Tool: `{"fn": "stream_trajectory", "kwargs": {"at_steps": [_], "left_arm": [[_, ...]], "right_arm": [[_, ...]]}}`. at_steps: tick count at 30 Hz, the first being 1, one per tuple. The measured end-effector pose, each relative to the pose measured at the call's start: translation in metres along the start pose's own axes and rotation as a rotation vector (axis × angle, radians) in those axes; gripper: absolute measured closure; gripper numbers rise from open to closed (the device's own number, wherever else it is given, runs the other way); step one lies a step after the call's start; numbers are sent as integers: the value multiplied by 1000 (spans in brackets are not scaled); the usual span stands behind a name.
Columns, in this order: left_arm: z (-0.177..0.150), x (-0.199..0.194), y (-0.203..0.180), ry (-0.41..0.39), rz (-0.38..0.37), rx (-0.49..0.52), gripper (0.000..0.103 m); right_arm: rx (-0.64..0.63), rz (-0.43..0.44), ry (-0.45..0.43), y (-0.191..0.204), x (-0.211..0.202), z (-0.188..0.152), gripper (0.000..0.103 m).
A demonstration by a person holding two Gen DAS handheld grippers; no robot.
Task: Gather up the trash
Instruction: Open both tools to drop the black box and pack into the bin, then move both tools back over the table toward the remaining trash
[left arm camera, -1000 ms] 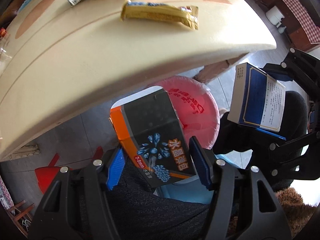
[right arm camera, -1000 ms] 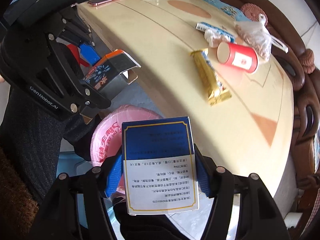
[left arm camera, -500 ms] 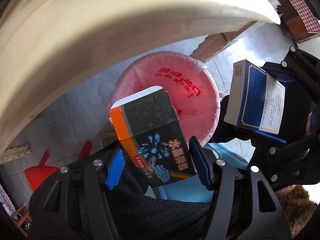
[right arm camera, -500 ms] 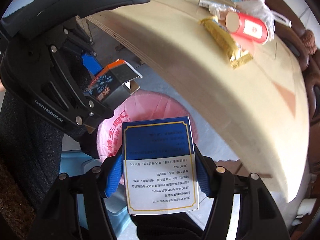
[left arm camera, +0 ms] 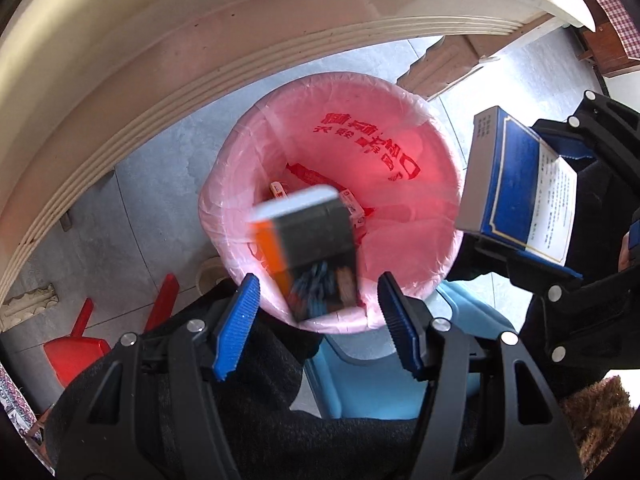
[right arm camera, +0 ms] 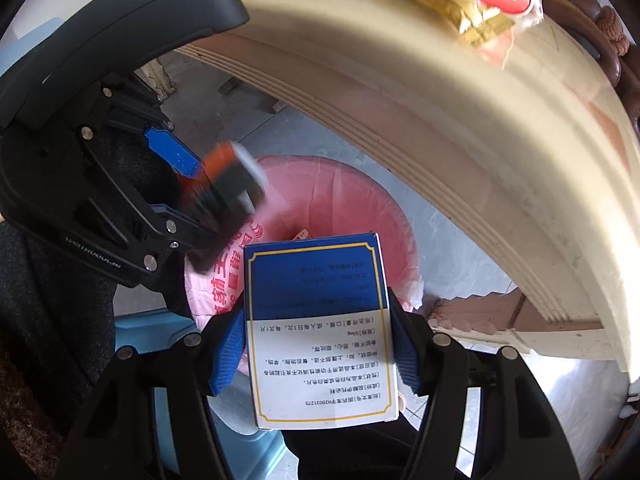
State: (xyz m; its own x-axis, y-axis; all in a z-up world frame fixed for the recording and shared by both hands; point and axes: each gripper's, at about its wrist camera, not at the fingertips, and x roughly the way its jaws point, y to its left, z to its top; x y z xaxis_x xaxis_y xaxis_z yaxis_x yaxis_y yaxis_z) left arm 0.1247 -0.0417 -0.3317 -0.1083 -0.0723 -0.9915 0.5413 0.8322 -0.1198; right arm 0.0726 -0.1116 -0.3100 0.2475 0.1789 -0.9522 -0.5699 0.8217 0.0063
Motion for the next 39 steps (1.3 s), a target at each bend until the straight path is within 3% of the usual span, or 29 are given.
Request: {"fn": "stream_trajectory", "kwargs": {"at_steps": [2,4,7,11,12,14,27,35,39], "left_arm": [[4,4,0,3,10,2,42],[7,7,2,10,-6,0,52],[12,19,7,50,-10,-12,54],[11,28,9,72,-2,5,54],[11,29,10,75,4,5,54],[11,34,12,90,4,-1,54],[12,31,17,87,13,-14,43],[-9,-17,8,29,61,28,39],[-24,-67,4,-47,73,65,25]], "right_arm": [[-1,-2,7,-2,8,0,42],[6,8,13,-5,15,1,42],[16,19,21,-9,25,1,42],[0,27,24,-8,39,3,39],[-6,23,25,-7,42,3,30],[-6,20,19,-7,47,4,22],[17,56,38,-13,49,5,22],[7,122,-9,1,5,12,19],[-1,110,-56,4,-34,16,16]]}}
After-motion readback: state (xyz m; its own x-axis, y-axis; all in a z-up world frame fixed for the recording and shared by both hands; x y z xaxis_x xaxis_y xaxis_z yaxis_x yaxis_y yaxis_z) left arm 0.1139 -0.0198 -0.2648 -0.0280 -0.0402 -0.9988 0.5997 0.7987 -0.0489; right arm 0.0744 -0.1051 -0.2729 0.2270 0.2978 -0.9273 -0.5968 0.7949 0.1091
